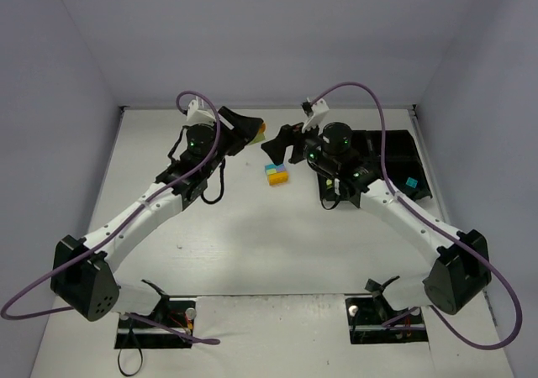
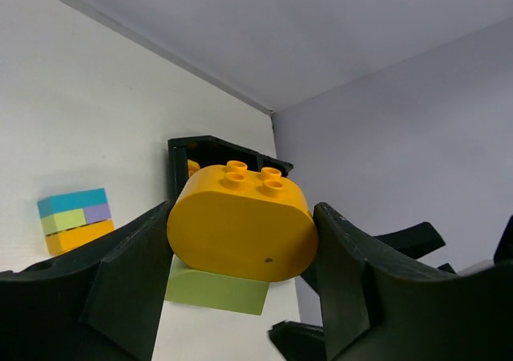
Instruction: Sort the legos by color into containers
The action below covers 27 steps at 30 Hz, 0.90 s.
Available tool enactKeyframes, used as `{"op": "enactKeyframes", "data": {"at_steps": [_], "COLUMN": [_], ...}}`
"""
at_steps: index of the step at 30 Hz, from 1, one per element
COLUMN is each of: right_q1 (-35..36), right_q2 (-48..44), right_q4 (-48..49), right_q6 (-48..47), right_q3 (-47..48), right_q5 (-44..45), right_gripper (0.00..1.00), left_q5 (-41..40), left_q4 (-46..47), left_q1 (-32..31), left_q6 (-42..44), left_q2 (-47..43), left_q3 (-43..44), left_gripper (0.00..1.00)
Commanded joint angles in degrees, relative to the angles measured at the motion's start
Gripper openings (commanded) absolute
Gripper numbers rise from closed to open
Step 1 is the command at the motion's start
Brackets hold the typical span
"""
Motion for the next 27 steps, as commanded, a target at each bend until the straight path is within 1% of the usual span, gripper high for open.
{"op": "enactKeyframes", "data": {"at_steps": [1, 7, 10, 16, 17, 19, 20, 22, 23, 24, 25, 26, 27], "right_q1": [1.7, 3.3, 3.7, 3.7, 3.7, 3.7, 3.7, 3.7, 3.7, 3.7, 3.7, 3.7, 3.7], "right_q2": [1.3, 4.4, 5.4, 7.2, 7.3, 8.0, 8.1, 8.3, 8.2, 8.0, 8.0, 8.0, 7.3], "right_q4": [8.2, 9.9, 9.9, 9.8, 9.7, 9.4, 9.4, 9.2, 9.3, 9.2, 8.8, 7.9, 7.4], "right_q6": [-0.1, 0.5, 0.0, -0.9, -1.0, -1.5, -1.5, -1.7, -1.8, -2.0, -2.4, -2.9, -3.2], "right_q3": [4.6, 7.1, 8.1, 9.7, 10.0, 10.2, 10.3, 10.3, 10.0, 9.8, 9.7, 9.3, 8.9], "right_q5": [-2.2, -3.1, -2.6, -2.2, -2.2, -2.1, -2.0, -1.8, -1.7, -1.5, -1.3, -1.0, -0.8], "right_gripper": [0.74, 0.73, 0.7, 0.59, 0.54, 0.48, 0.39, 0.26, 0.14, 0.08, 0.03, 0.0, 0.0], "left_q5": [-0.6, -0.6, -0.1, 0.2, 0.2, 0.1, 0.3, 0.3, 0.3, 0.3, 0.2, 0.0, -0.7], "left_q4": [7.2, 8.8, 9.2, 9.6, 9.9, 9.9, 9.9, 9.9, 9.8, 9.7, 9.6, 9.5, 9.5], "left_q1": [-0.4, -0.6, -0.6, -0.8, -0.8, -0.8, -0.8, -0.8, -0.8, -0.9, -0.9, -0.8, -0.8], "left_q6": [-2.5, -3.5, -3.4, -3.4, -3.5, -3.4, -3.3, -3.1, -3.1, -3.1, -3.2, -3.2, -3.0], "left_q2": [-1.1, -1.1, -0.7, -0.7, -0.7, -0.7, -0.7, -0.7, -0.7, -0.7, -0.8, -0.9, -1.1], "left_q3": [2.6, 1.3, 1.4, 1.2, 1.1, 1.1, 1.0, 1.1, 0.8, 0.6, 0.5, 0.2, -0.3], "left_gripper": [0.0, 0.0, 0.0, 0.0, 0.0, 0.0, 0.0, 0.0, 0.0, 0.0, 0.0, 0.0, 0.0]}}
